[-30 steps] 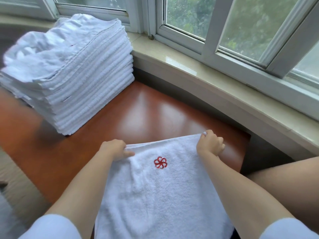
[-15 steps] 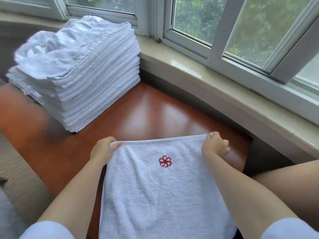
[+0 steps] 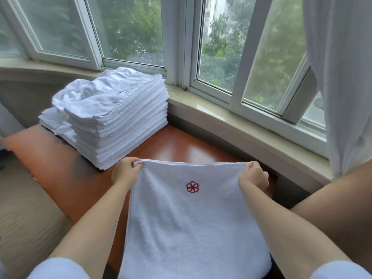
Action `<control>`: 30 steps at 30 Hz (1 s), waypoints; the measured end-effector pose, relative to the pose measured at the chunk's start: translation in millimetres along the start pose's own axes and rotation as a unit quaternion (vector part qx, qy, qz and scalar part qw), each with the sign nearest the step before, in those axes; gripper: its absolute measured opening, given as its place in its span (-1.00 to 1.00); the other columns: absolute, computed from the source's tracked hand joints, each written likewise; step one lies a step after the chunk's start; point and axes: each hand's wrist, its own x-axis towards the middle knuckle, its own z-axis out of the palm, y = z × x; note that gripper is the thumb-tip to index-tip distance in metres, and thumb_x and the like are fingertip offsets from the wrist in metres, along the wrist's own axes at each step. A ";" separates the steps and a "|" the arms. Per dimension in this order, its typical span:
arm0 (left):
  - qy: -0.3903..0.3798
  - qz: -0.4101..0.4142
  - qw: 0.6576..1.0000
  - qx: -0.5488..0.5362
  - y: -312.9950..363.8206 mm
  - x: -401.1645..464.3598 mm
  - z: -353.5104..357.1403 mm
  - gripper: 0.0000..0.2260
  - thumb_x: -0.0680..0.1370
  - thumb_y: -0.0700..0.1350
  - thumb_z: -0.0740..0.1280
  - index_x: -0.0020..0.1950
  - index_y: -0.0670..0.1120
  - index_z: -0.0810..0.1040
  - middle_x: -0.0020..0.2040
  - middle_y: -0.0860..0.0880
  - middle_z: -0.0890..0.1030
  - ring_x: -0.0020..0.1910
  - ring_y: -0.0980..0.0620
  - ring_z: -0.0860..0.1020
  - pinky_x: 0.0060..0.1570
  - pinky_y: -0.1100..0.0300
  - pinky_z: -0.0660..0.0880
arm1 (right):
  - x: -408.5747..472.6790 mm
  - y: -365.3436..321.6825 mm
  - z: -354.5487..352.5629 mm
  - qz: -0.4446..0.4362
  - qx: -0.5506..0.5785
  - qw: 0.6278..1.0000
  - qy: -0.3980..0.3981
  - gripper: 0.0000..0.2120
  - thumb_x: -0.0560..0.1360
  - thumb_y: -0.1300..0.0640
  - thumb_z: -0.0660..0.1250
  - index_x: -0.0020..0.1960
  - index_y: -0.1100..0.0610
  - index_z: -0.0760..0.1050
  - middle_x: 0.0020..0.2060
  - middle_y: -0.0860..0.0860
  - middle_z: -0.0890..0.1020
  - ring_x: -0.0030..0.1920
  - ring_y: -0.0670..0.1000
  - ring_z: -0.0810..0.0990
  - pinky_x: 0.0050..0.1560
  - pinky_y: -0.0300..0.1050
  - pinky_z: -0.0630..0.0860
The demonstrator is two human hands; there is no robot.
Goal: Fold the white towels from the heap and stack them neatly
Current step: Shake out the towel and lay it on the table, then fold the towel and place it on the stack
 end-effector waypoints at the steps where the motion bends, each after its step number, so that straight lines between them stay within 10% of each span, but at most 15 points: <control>1: 0.035 -0.001 0.999 -0.022 10.8 -2.1 -4.2 -0.81 0.53 -0.04 0.40 0.09 -0.07 0.66 0.04 -0.06 0.65 0.04 -0.10 0.57 -0.05 0.13 0.43 | -0.1 -6.8 -10.2 -0.005 0.011 1.000 -0.011 -0.71 0.66 0.01 0.08 0.12 0.09 0.54 0.01 0.15 0.57 -0.03 0.18 0.51 -0.09 -0.11 0.36; 9: 0.285 0.071 0.954 -0.060 94.0 -12.2 -73.0 -0.77 0.63 -0.09 0.21 0.14 -0.18 0.57 0.21 -0.18 0.49 0.06 -0.26 0.51 -0.08 -0.03 0.40 | -11.0 -92.6 -90.4 -0.112 0.250 0.960 0.063 -0.79 0.64 0.08 0.18 0.10 0.17 0.53 -0.02 0.15 0.64 -0.04 0.15 0.56 -0.16 -0.18 0.23; 15: 0.293 0.054 0.950 -0.092 93.7 -32.9 -82.6 -0.76 0.64 -0.18 0.18 0.18 -0.23 0.57 0.26 -0.23 0.48 0.12 -0.31 0.50 0.04 -0.05 0.39 | -38.0 -88.3 -95.7 -0.137 0.380 0.909 0.104 -0.81 0.65 0.14 0.14 0.12 0.22 0.45 -0.03 0.20 0.63 -0.06 0.24 0.62 0.00 0.02 0.51; 20: 0.321 0.044 0.934 -0.150 93.5 -43.3 -71.2 -0.69 0.62 -0.24 0.18 0.37 -0.24 0.39 0.31 -0.25 0.42 0.22 -0.25 0.44 0.12 -0.08 0.33 | -41.4 -82.8 -95.1 -0.115 0.381 0.910 0.118 -0.61 0.66 0.17 0.12 0.44 0.29 0.31 0.27 0.23 0.52 0.27 0.18 0.49 0.20 -0.17 0.32; 30: 0.166 -0.057 0.970 -0.170 69.8 -12.3 -30.9 -0.78 0.63 -0.20 0.16 0.14 -0.32 0.48 0.19 -0.31 0.52 0.17 -0.26 0.49 0.14 -0.02 0.41 | -19.5 -80.0 -58.8 -0.013 0.385 0.918 0.091 -0.79 0.65 0.18 0.09 0.13 0.29 0.41 0.06 0.20 0.55 0.06 0.17 0.53 -0.07 -0.20 0.29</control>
